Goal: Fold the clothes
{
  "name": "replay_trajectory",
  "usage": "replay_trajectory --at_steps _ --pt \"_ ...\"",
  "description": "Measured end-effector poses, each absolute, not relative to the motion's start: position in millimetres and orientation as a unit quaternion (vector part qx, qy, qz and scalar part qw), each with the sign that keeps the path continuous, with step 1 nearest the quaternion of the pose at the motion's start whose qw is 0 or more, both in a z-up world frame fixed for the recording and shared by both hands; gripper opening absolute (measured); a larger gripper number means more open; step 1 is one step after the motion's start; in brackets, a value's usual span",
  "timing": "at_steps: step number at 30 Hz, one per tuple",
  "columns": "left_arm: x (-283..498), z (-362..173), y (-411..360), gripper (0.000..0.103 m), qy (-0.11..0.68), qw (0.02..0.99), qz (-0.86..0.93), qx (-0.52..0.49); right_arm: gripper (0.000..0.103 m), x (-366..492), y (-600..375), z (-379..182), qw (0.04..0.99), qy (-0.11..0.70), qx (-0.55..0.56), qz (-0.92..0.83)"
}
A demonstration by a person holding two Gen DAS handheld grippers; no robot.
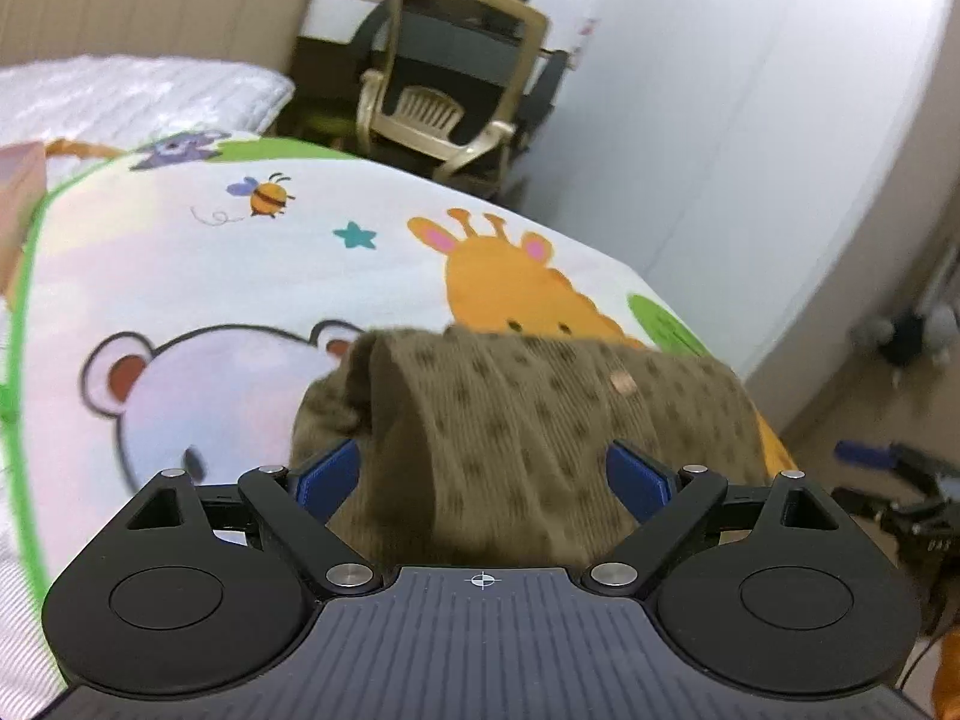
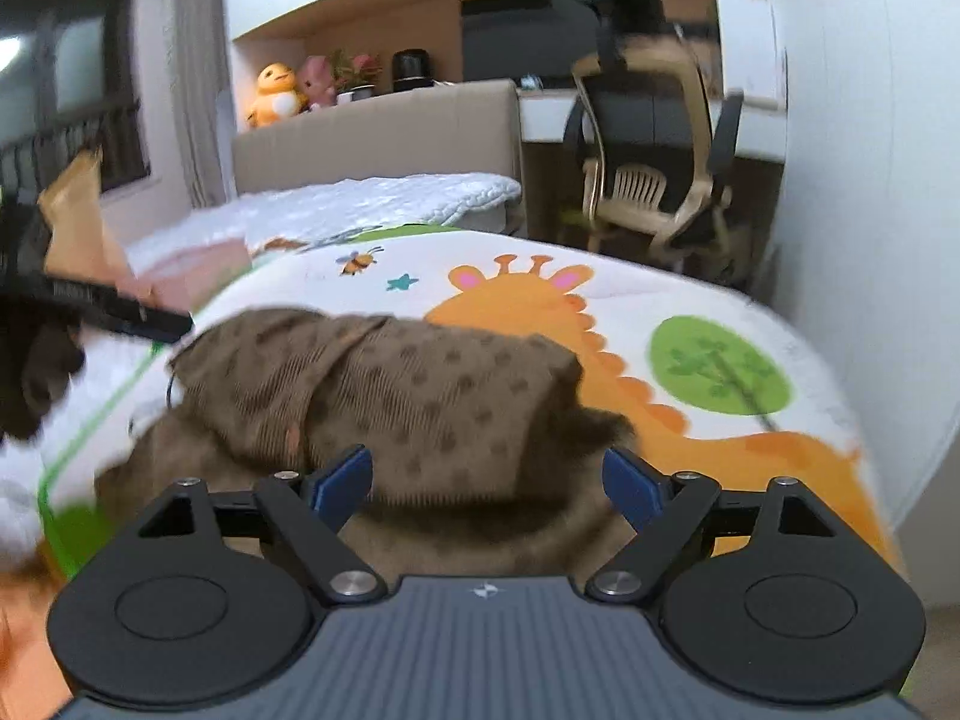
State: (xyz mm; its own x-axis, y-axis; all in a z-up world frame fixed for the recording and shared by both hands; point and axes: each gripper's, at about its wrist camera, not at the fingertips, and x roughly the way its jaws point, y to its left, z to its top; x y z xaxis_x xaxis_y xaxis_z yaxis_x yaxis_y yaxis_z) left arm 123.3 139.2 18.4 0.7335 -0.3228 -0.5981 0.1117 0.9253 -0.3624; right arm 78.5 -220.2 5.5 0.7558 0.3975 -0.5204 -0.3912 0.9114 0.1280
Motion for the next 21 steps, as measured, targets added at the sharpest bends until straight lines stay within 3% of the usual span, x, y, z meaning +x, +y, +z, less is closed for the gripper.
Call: replay_trajectory --at_steps 2,4,6,7,8,9,10,14,18,21 --pt "143.2 7.5 138.7 0.093 0.362 0.907 -0.121 -0.177 0.085 106.3 -212.5 -4.8 0.933 0.294 0.031 0.204" --pt "155.7 -6.4 137.6 0.092 0.384 0.894 -0.12 -0.2 0.077 131.0 -204.5 -19.0 0.924 0.316 0.058 0.208" --pt "160.8 -18.0 134.8 0.082 0.395 0.89 -0.114 -0.198 0.037 144.6 -194.8 -29.8 0.917 0.33 0.065 0.216" --pt "161.2 -21.2 132.6 0.058 0.398 0.892 -0.111 -0.186 0.031 143.1 -190.9 -29.4 0.917 0.328 0.059 0.217" --pt "159.6 -21.6 131.1 0.04 0.398 0.894 -0.111 -0.175 0.015 141.5 -187.0 -29.0 0.918 0.327 0.054 0.219" --pt "155.5 -19.2 131.3 0.031 0.394 0.896 -0.117 -0.171 0.009 136.9 -185.9 -25.1 0.92 0.32 0.049 0.221" --pt "148.9 -13.2 132.0 0.022 0.386 0.898 -0.124 -0.17 0.008 129.0 -187.8 -17.4 0.923 0.309 0.047 0.224" --pt "111.7 20.4 130.2 0.02 0.349 0.911 -0.156 -0.157 0.008 83.1 -206.0 16.7 0.929 0.275 0.049 0.245" --pt "69.8 25.5 122.0 0.02 0.351 0.906 -0.189 -0.139 0.008 37.1 -220.2 21.1 0.924 0.282 0.047 0.256" --pt "44.8 11.2 115.0 0.031 0.376 0.896 -0.203 -0.121 0.01 18.8 -223.4 2.7 0.918 0.308 0.035 0.245"
